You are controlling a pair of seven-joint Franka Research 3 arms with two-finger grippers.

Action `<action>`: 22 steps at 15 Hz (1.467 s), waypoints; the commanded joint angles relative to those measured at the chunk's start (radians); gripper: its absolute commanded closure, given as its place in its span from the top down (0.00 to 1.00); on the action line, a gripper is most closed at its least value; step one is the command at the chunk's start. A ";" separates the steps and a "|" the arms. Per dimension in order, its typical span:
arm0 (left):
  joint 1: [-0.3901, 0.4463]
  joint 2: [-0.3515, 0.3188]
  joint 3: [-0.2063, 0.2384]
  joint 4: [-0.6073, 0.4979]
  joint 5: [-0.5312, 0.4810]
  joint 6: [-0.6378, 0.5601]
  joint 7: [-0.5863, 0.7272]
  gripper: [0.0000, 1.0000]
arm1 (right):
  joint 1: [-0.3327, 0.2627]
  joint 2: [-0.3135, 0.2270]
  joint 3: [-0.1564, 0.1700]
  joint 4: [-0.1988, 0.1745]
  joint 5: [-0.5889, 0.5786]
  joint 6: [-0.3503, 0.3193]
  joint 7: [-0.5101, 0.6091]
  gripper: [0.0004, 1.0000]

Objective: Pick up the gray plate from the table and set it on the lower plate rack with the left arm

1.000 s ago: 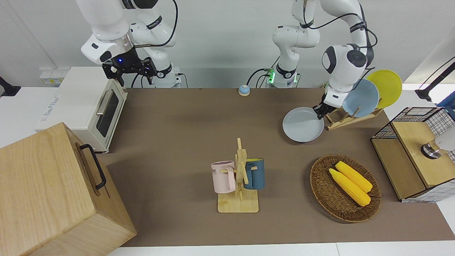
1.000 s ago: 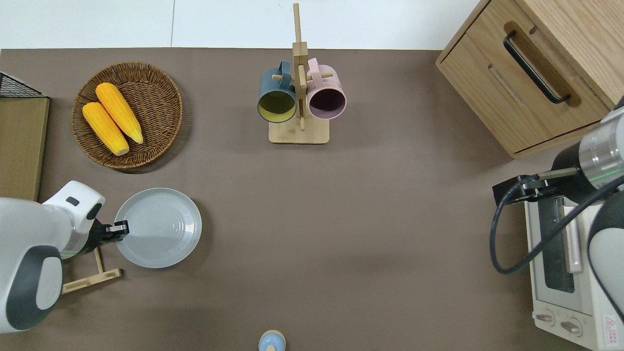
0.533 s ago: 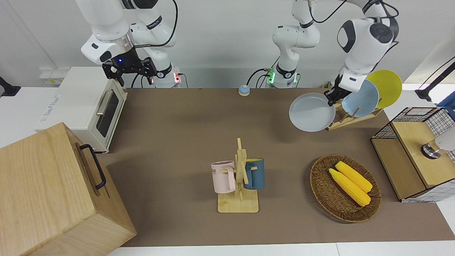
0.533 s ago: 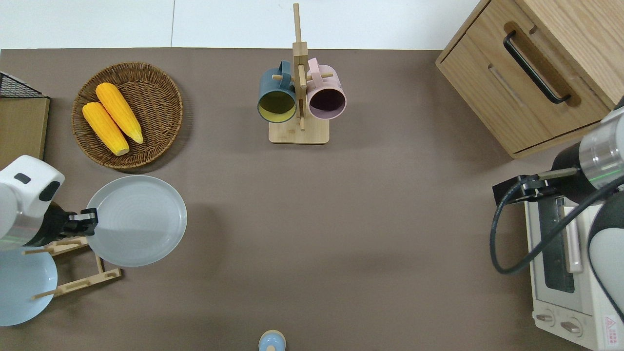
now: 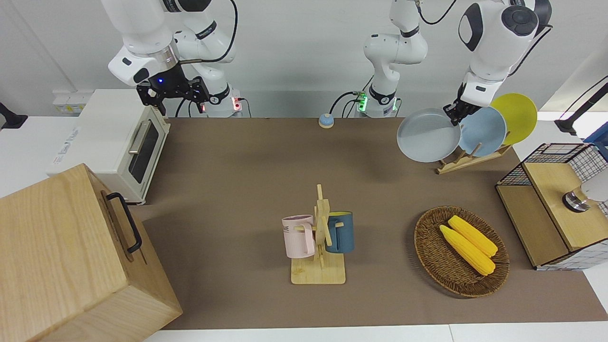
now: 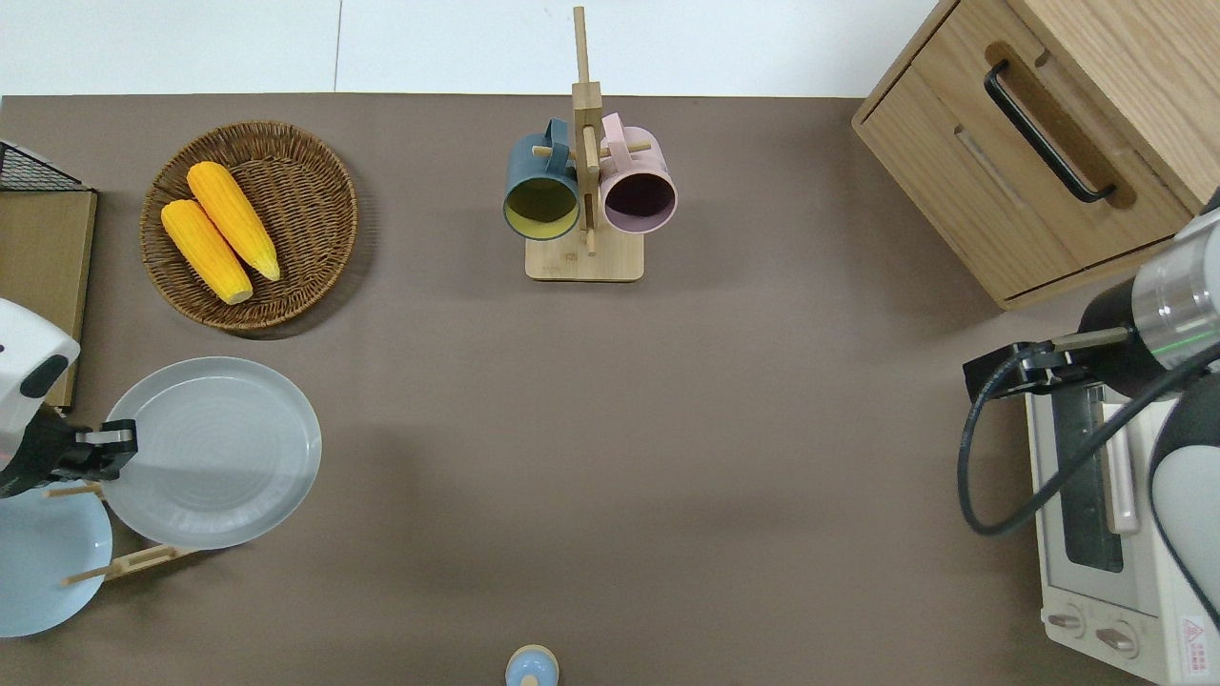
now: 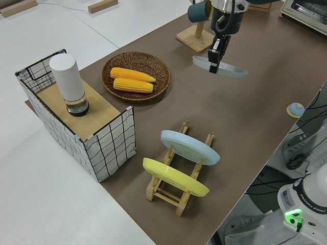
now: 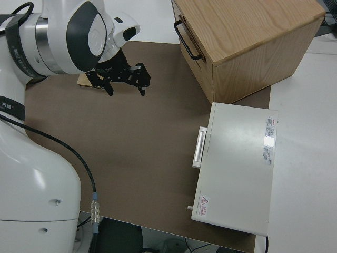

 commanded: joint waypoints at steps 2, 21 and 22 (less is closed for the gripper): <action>-0.013 -0.002 -0.022 0.012 0.199 -0.076 -0.002 0.00 | -0.023 -0.002 0.021 0.007 -0.006 -0.011 0.012 0.98; -0.028 0.018 -0.111 -0.232 0.690 -0.156 -0.282 0.00 | -0.023 -0.002 0.021 0.007 -0.006 -0.011 0.012 0.98; -0.028 0.018 -0.111 -0.238 0.690 -0.148 -0.298 0.00 | -0.023 -0.002 0.021 0.006 -0.006 -0.011 0.012 0.98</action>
